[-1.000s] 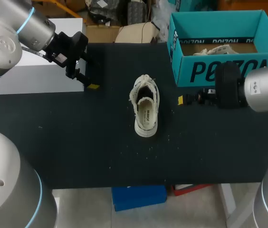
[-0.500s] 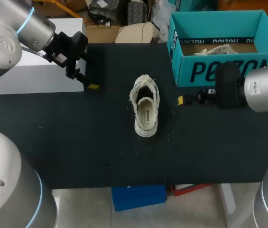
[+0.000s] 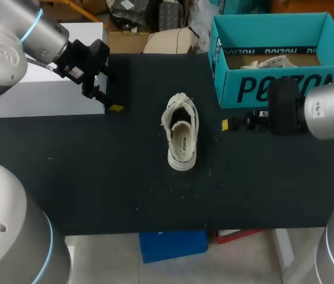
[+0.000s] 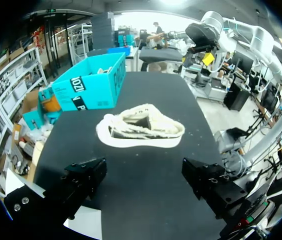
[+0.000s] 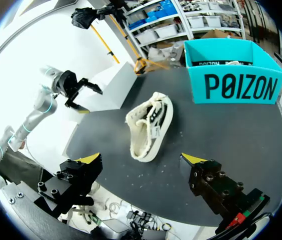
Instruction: Take the shoe out of the shoebox, open the shoe tongue, remove and reinsert the insole, then place the shoe into the shoebox
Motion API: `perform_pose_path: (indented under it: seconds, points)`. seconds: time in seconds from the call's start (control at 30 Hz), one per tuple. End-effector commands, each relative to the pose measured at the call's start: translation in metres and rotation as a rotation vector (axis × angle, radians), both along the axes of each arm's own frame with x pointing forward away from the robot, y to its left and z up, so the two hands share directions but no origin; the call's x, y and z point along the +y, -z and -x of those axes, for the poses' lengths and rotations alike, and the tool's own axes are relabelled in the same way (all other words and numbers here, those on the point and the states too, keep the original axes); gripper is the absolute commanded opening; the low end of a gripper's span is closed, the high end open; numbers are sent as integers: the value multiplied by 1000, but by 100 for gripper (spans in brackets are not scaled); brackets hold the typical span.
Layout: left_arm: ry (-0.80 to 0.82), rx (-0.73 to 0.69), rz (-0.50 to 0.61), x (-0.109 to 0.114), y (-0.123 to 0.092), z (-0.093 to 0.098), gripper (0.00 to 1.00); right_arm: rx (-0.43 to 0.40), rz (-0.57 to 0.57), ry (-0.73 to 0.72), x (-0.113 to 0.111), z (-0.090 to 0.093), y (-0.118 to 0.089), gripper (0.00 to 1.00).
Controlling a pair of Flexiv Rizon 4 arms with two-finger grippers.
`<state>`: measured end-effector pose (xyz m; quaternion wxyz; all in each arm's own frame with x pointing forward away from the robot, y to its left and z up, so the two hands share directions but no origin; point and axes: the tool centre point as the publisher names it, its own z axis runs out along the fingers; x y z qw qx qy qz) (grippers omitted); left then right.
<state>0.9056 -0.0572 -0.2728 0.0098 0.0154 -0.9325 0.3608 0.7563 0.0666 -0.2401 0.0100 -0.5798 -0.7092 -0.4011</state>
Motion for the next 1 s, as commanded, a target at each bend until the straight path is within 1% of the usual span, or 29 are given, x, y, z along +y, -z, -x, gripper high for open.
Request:
perform_pose_path:
  seconds: [0.03,0.23,0.3,0.37,0.43,0.5,0.57,0.63,0.73,0.8,1.0]
  points:
    - [-2,-3,-1,-1,1,1,100,0,1,1,1,0,0,100]
    - [-2,-3,-1,-1,1,1,100,0,1,1,1,0,0,100]
    - [-2,-3,-1,-1,1,1,100,25,70,-66,6,-8,-1,100]
    - [-2,-3,-1,-1,1,1,100,54,135,-95,9,-17,-1,100]
    - [-2,-3,-1,-1,1,1,100,131,223,-133,12,-24,-1,100]
    - [-2,-3,-1,-1,1,1,100,139,242,-119,14,-32,-1,100]
    - [-2,-3,-1,-1,1,1,100,167,284,-112,16,-39,0,100]
    - [-2,-3,-1,-1,1,1,100,211,348,-121,19,-46,3,100]
    - [-2,-3,-1,-1,1,1,100,278,472,-79,24,-57,8,100]
    - [-2,-3,-1,-1,1,1,100,287,485,-63,32,-64,11,100]
    - [-2,-3,-1,-1,1,1,100,287,485,-63,32,-64,11,100]
